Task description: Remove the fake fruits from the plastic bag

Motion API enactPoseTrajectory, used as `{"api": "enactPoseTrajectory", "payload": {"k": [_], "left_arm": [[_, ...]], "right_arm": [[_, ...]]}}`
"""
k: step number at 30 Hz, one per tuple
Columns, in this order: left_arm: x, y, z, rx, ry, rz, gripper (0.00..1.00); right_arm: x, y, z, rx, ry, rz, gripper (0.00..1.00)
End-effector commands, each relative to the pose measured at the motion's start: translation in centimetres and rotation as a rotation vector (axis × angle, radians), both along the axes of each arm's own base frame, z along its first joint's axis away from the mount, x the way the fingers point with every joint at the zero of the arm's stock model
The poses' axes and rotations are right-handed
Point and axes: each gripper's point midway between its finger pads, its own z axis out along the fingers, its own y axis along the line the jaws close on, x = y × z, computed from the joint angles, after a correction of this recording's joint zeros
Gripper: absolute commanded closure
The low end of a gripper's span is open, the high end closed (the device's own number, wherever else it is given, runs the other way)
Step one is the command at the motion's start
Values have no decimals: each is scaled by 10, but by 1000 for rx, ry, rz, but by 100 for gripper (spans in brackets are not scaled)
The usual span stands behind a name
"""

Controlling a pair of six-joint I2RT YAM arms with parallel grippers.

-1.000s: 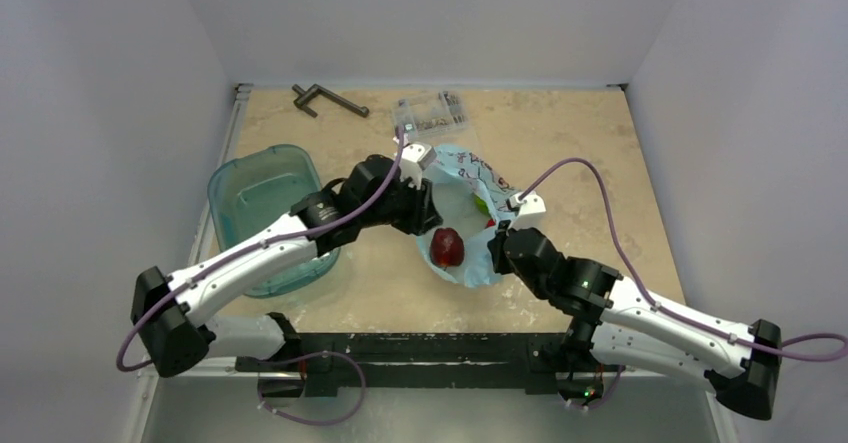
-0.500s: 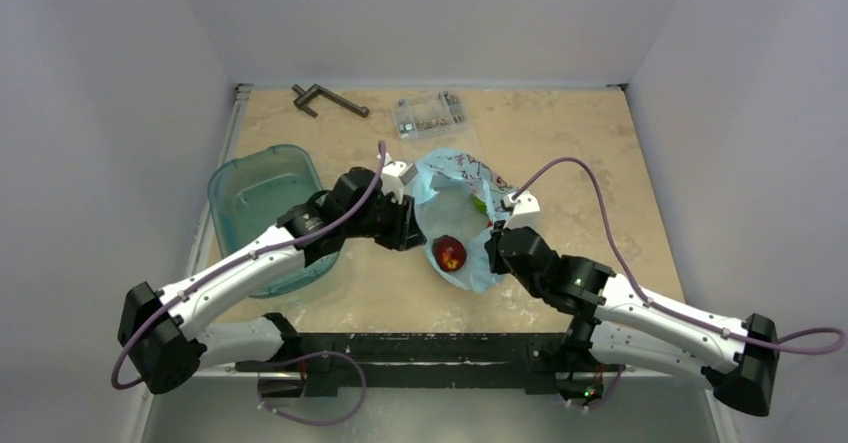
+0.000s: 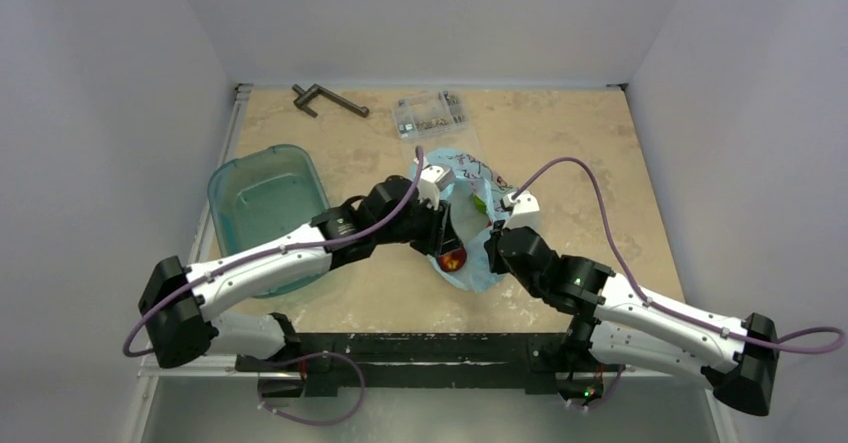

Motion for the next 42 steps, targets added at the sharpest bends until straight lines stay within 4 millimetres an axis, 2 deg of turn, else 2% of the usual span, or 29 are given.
{"api": "enactPoseTrajectory", "payload": {"k": [1, 7, 11, 14, 23, 31, 39, 42], "left_arm": [[25, -13, 3, 55, 33, 168, 69], [51, -17, -30, 185, 60, 310, 54], [61, -22, -53, 262, 64, 324, 42], [64, -22, -77, 332, 77, 325, 38], [68, -2, -115, 482, 68, 359, 32], [61, 12, -145, 575, 89, 355, 31], [55, -2, -166, 581, 146, 300, 28], [50, 0, -174, 580, 161, 292, 27]], "right_arm": [[3, 1, 8, 29, -31, -9, 100], [3, 0, 9, 37, -35, -11, 100], [2, -1, 10, 45, -37, -10, 100], [1, -1, 10, 48, -39, -5, 100], [1, 1, 10, 48, -38, 5, 100], [1, 3, 9, 45, -38, 11, 100], [1, 3, 8, 42, -35, 16, 100], [1, 3, 9, 47, -39, 15, 100]]}}
